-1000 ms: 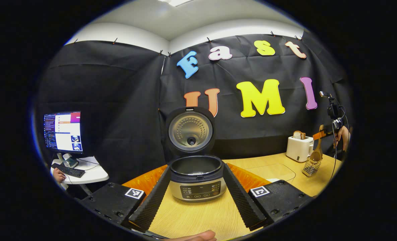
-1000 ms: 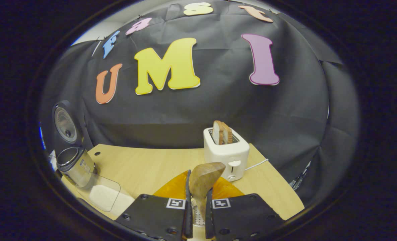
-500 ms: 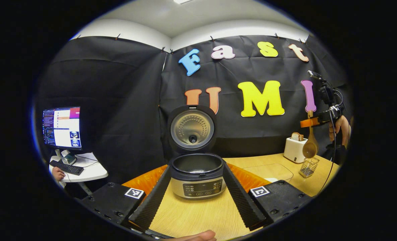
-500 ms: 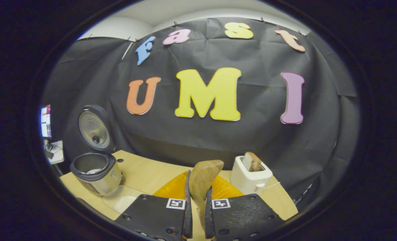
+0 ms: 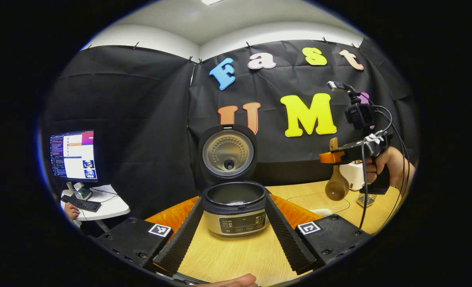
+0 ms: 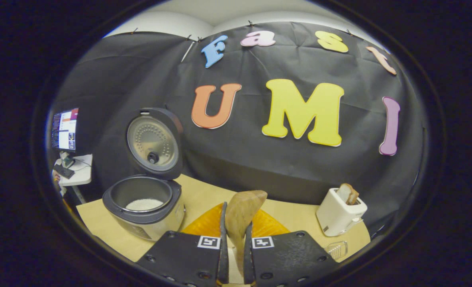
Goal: Close the left gripper, press the button to open the rice cooker; take a wooden spoon from the chopstick holder with the right hand, scoop a spoonful of rice and pour it into the rice cooker, then put the wooden spoon back into the chopstick holder.
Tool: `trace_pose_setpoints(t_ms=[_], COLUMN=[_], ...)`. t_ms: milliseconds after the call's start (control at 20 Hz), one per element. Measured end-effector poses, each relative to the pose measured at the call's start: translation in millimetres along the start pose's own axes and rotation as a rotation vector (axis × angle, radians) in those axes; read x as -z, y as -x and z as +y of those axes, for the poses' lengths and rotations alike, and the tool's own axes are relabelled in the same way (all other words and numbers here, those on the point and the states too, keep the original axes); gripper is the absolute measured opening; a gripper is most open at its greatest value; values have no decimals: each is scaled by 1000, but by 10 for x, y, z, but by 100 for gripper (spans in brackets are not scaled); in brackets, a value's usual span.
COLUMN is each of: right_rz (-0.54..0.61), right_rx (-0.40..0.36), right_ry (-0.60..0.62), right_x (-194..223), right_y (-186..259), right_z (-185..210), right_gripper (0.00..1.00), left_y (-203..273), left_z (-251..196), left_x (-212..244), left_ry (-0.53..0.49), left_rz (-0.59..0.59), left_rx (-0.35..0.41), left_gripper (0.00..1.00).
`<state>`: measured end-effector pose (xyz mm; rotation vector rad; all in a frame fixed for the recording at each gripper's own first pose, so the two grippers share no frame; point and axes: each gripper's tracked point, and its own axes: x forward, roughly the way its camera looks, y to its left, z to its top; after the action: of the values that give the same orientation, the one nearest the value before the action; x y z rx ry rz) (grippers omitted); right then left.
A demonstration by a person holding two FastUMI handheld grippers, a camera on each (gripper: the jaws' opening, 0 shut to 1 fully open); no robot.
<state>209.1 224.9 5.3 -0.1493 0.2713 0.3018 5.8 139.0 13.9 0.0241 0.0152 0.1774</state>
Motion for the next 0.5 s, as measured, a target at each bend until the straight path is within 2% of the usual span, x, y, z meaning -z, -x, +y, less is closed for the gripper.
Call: trace_pose_setpoints(t_ms=[100, 150, 250, 500], right_rz=[21, 33, 52, 96], right_rx=[25, 46, 83, 103], right_ry=[6, 18, 41, 80], right_x=[191, 292, 489, 858], right_y=[-105, -154, -252, -384], right_z=[50, 43, 37, 70], right_gripper=[14, 14, 14, 14], left_y=[0, 6, 8, -14], left_z=[-2, -1, -4, -1], left_x=[-9, -23, -51, -6], left_ry=[1, 1, 10, 28], left_rz=[-3, -7, -15, 1], left_rx=[1, 1, -2, -5], left_gripper=[99, 96, 99, 99])
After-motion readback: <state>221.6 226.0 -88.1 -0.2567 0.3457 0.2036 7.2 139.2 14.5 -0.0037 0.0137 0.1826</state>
